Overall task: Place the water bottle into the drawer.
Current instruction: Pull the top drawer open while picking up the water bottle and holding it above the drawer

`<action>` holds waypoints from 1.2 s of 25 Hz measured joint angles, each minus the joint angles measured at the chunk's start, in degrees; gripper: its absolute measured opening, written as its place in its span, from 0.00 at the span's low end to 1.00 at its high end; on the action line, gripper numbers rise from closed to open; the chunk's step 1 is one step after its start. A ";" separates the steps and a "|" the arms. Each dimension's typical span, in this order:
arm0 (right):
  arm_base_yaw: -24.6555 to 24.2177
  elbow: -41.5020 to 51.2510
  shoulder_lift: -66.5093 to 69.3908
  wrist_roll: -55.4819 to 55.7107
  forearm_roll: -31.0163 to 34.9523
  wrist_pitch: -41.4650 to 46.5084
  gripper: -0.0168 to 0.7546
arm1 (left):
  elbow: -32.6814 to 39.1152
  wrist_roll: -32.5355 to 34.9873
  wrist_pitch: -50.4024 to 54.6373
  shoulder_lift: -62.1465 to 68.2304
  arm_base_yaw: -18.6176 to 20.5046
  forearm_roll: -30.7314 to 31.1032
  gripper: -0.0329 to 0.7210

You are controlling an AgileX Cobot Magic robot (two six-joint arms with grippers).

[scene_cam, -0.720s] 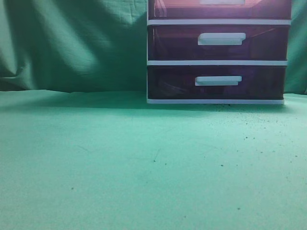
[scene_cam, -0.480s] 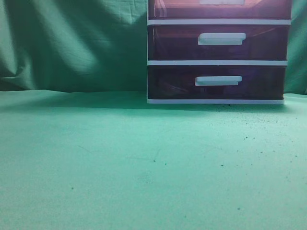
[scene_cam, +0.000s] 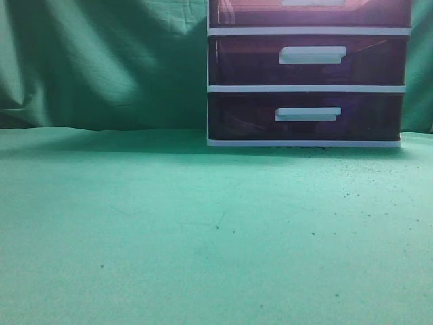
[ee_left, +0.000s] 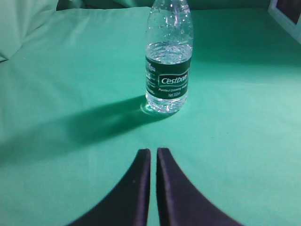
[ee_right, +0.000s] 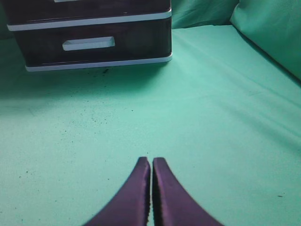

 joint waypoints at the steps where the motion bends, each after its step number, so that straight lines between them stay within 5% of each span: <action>1: 0.00 0.00 0.00 0.00 0.00 0.00 0.02 | 0.00 0.00 0.00 0.00 0.00 0.00 0.04; 4: 0.00 0.00 0.00 0.00 0.00 0.00 0.02 | 0.00 -0.87 -1.95 0.00 0.00 -1.73 0.04; 9: 0.00 0.00 0.00 0.00 0.00 0.00 0.02 | 0.00 -5.51 -19.97 0.00 0.00 -9.96 0.04; 14: 0.00 0.00 0.00 0.00 0.00 0.00 0.02 | 0.00 -4.29 -33.65 0.00 0.09 -9.32 0.04; 25: 0.00 0.00 0.00 0.00 0.00 0.00 0.02 | -11.57 -8.72 -16.23 21.61 0.09 -7.42 0.04; 30: 0.00 0.00 0.00 0.00 0.00 0.00 0.02 | -16.20 -8.72 -22.25 37.55 0.09 -7.42 0.04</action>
